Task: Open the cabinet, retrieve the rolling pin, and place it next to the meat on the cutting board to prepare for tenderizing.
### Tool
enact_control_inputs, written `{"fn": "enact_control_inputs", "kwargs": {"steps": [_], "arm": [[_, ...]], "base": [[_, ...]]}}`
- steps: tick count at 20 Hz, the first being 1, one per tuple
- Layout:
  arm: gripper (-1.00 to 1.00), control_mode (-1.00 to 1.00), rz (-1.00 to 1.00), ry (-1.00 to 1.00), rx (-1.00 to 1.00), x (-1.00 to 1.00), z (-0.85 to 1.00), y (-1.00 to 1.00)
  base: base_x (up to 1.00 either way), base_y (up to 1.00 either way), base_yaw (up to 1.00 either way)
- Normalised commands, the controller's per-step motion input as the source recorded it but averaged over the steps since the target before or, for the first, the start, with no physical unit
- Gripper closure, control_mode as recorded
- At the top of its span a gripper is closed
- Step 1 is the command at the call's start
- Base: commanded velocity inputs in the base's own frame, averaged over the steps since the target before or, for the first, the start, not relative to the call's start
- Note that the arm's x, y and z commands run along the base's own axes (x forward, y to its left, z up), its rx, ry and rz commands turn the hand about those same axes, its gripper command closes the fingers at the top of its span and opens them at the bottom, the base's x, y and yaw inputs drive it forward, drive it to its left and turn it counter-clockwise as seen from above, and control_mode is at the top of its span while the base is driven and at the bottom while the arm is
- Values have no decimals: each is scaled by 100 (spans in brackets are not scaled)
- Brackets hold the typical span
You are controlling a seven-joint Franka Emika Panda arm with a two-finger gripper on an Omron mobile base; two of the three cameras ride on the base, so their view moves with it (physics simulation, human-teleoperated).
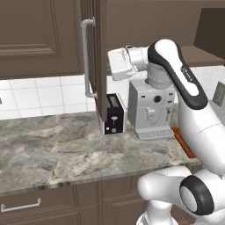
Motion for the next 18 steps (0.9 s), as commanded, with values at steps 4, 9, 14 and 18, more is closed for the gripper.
{"fn": "enact_control_inputs", "kwargs": {"steps": [4,9,14,18], "arm": [[-100,-100,-1,0,-4,3,-6,38],[-100,-100,-5,-2,0,-19,-1,-8],[-100,-100,-14,-10,0,-54,0,-32],[-100,-100,-22,-9,0,-52,4,-48]], "base": [[0,0,0],[0,0,0],[0,0,0],[0,0,0]]}}
